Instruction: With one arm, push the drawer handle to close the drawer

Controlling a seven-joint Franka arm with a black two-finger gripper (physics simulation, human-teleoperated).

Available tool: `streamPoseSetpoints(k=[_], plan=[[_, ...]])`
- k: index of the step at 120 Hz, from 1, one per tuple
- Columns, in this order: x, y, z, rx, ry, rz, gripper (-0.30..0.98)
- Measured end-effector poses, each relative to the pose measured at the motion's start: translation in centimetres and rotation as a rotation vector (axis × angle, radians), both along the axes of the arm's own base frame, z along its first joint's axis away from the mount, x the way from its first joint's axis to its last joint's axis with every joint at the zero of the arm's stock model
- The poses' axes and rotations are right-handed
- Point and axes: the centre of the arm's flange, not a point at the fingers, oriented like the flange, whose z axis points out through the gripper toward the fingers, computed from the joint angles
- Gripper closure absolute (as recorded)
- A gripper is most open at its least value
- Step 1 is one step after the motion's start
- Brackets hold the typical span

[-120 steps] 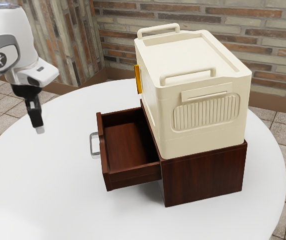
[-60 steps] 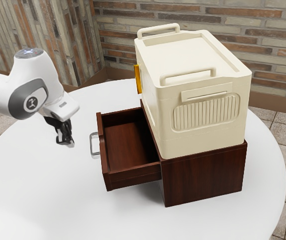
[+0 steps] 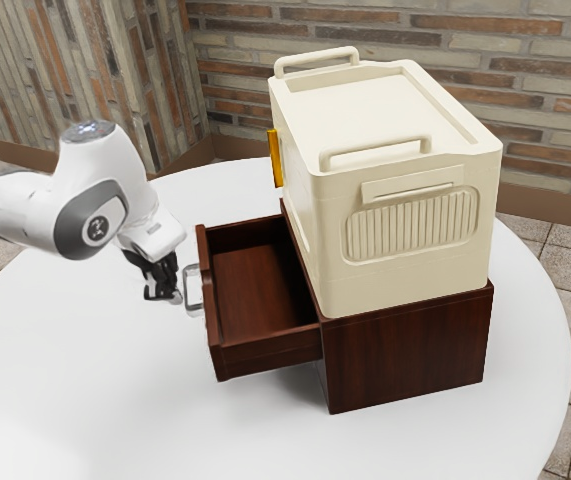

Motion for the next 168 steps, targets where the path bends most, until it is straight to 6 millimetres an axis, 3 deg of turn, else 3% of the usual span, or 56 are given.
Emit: streamPoseSetpoints(k=[40,119,136,143,160,168], plan=[[1.2,-2.3,-0.4,-0.051,-0.043,-0.029,0.79],[6.6,-6.7,-1.3,-0.172,-0.123,-0.046,0.78],[7.5,-8.8,-1.4,-0.194,-0.135,-0.072,0.79],[7.7,-9.7,-1.5,-0.2,-0.139,-0.083,0.79],[8.0,-9.1,-1.3,-0.207,-0.146,-0.072,0.73],[6.5,-8.9,0.5,-0.196,-0.154,-0.072,0.72]])
